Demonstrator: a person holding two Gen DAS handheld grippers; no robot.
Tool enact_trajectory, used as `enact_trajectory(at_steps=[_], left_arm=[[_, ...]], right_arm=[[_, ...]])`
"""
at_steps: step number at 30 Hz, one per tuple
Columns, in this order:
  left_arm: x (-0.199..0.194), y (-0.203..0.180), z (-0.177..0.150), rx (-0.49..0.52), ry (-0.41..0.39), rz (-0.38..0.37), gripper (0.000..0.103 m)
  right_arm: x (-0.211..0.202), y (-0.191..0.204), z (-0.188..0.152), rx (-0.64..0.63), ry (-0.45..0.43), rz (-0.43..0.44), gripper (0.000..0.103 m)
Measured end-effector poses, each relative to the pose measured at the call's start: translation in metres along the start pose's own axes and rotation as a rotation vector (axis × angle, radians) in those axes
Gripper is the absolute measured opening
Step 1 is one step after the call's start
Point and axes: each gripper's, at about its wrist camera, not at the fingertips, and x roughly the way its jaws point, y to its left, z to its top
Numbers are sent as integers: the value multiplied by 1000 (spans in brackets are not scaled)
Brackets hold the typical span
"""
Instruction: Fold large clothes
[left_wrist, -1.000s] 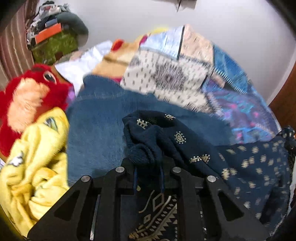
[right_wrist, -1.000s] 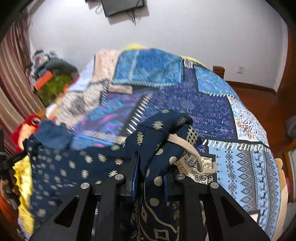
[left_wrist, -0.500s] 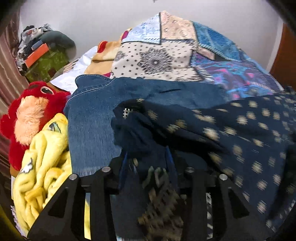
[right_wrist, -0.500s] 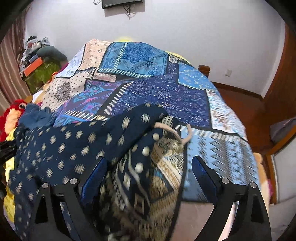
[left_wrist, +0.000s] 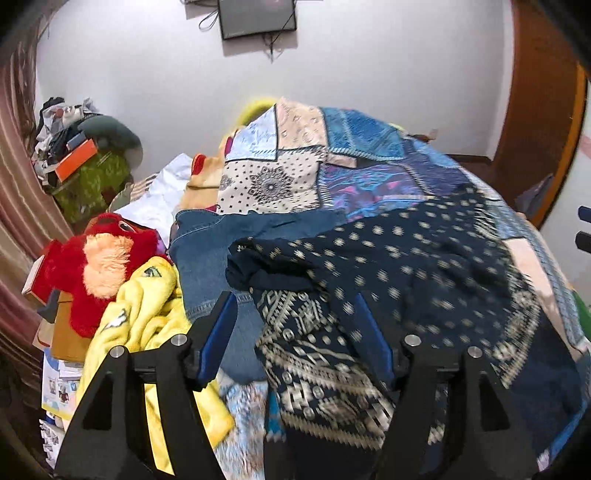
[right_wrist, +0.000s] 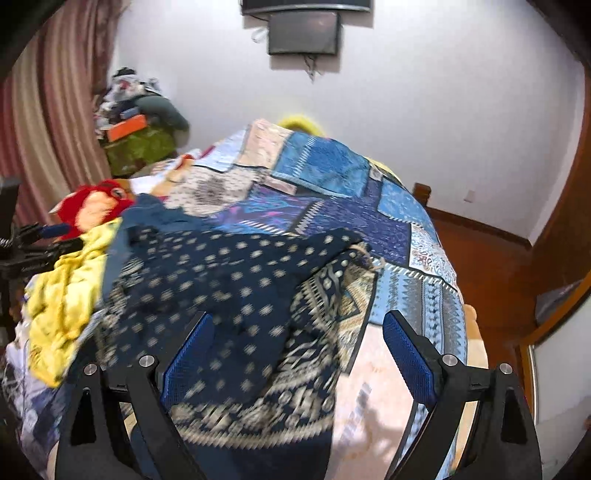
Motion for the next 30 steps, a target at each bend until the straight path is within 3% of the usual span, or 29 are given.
enact_trajectory(at_steps=[7,9,14,22,28,29,30], left_arm=[[-50,-13,-47,6,-3,-42,76],[-55,-13,-63,-11,11,-64,84],[-45,-14,-117,-83,113,-103,87],[-12,0,-201,-265,305,-215,87],[8,8,-251,-445,413,-345,87],[9,8,-255,-469,415,-370,87],[10,9,-259,-503,411,-398,87]], right_arm=[[-49,13,-52,27,25,51,92],[-53,14,-68,44,52,61,92],[-52,11,-111,94,148,105,92],[-38,7,-178,191,282,157,92],[-26,7,-204,286,311,235,91],[-26,11,-204,274,303,236,90],[-26,13,-204,267,297,241,82]])
